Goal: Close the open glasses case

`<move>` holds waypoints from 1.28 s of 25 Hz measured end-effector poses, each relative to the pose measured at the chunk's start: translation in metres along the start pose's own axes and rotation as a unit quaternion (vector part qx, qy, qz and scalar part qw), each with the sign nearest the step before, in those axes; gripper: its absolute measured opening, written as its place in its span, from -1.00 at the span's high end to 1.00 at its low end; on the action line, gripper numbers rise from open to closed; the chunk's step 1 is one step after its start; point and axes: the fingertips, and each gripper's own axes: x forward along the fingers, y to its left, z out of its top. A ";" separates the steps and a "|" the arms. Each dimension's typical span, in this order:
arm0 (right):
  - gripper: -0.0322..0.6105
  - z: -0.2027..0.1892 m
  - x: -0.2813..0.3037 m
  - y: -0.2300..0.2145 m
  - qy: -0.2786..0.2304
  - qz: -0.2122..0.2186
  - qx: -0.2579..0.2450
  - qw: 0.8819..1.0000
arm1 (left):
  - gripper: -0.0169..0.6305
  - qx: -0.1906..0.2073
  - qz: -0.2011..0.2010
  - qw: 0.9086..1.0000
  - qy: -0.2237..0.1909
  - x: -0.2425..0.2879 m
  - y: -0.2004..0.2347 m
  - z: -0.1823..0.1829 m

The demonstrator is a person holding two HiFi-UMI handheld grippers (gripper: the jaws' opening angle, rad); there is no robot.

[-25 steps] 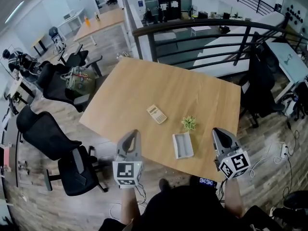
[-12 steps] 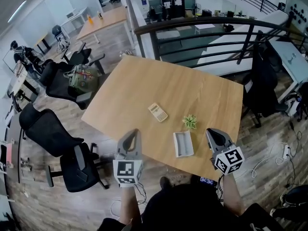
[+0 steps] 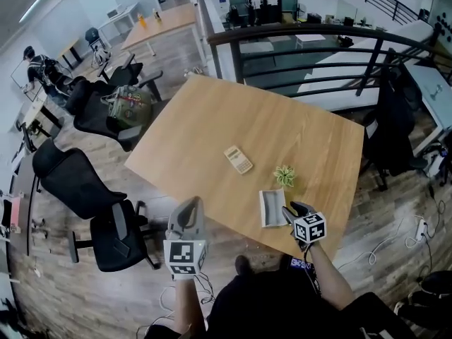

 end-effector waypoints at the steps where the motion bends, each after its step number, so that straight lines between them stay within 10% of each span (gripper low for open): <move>1: 0.43 -0.016 0.007 -0.005 0.018 -0.007 0.011 1.000 | 0.95 -0.001 0.003 1.000 0.002 -0.004 0.001 -0.002; 13: 0.43 -0.091 0.031 -0.023 0.079 -0.017 0.116 0.990 | 0.94 -0.011 0.039 0.999 0.016 -0.040 0.013 -0.015; 21: 0.80 -0.078 0.025 -0.033 0.125 -0.118 -0.077 0.982 | 0.95 -0.007 0.041 0.999 0.015 -0.042 0.018 -0.019; 24: 0.80 -0.066 0.022 -0.027 0.156 -0.176 -0.259 0.937 | 0.94 -0.011 0.043 0.999 0.016 -0.043 0.020 -0.019; 29: 0.78 -0.061 0.028 0.003 0.177 -0.223 -0.559 0.779 | 0.94 -0.015 0.041 0.999 0.015 -0.040 0.021 -0.022; 32: 0.67 -0.074 0.033 0.022 0.174 -0.202 -0.626 0.733 | 0.94 -0.014 0.040 0.999 0.012 -0.038 0.020 -0.019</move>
